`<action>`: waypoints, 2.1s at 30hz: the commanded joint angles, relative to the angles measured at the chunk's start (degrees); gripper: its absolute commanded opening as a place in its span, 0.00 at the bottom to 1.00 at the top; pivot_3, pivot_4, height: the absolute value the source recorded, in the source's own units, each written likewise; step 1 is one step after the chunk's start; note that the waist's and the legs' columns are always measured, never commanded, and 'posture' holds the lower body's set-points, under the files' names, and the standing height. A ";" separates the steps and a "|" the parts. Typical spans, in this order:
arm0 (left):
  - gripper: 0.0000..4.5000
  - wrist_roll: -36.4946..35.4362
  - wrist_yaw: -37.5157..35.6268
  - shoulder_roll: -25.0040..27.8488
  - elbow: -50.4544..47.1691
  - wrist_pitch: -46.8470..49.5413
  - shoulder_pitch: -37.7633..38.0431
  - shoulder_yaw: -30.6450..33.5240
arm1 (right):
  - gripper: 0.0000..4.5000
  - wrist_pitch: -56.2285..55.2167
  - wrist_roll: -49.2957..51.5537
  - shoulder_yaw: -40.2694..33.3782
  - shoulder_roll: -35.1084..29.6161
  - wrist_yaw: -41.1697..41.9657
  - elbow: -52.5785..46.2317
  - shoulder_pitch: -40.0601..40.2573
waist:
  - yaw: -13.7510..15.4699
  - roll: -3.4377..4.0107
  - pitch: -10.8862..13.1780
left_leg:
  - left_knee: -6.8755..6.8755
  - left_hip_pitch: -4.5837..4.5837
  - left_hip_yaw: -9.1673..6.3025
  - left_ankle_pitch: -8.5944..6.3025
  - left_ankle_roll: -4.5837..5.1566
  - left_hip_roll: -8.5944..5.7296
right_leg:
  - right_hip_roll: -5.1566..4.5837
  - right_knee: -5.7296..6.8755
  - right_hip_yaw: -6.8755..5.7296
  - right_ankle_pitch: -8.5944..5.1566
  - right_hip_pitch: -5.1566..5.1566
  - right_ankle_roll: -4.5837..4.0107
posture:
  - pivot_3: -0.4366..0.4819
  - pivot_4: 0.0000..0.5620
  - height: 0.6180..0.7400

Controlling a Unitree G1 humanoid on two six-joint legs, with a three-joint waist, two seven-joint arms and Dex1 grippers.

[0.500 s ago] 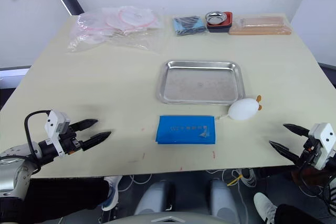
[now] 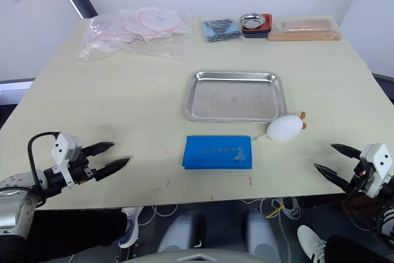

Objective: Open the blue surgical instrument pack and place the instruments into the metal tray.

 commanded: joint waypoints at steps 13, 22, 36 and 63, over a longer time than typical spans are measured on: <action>1.00 -1.04 -4.46 1.39 -2.60 0.76 -1.14 -1.21 | 0.98 5.44 1.20 2.96 0.37 -1.12 -5.90 -1.46 | 0.02 0.00 0.00 | 0.02 0.01 0.02 0.00 0.00 0.01 | 0.00 0.01 0.00 0.06 0.00 -0.09 | 0.48 0.27 1.00; 0.80 -1.73 -6.83 0.40 -6.61 3.86 -4.56 -6.48 | 0.87 9.91 0.68 8.74 2.52 -4.27 -13.24 -4.20 | 0.01 0.00 0.00 | 0.03 -0.04 -0.01 0.00 0.00 0.00 | 0.03 0.01 -0.02 0.10 0.00 -0.14 | 0.48 0.27 1.00; 0.00 2.08 -9.97 -3.67 -3.91 2.51 -14.24 -18.20 | 0.01 9.66 -7.51 21.83 7.04 -8.85 -13.27 -11.53 | 0.02 -0.02 0.01 | 0.12 -0.12 -0.10 0.00 0.00 -0.05 | 0.08 0.03 -0.04 0.12 0.00 -0.14 | 0.48 0.27 1.00; 0.00 3.41 -9.37 -9.65 -3.76 2.10 -17.13 -22.34 | 0.01 8.56 -11.91 29.88 13.87 -11.26 -9.62 -19.72 | -0.13 -0.01 0.01 | 0.27 -0.34 -0.52 0.01 0.01 -0.05 | 0.15 0.07 -0.34 0.25 -0.01 0.05 | 0.48 0.27 1.00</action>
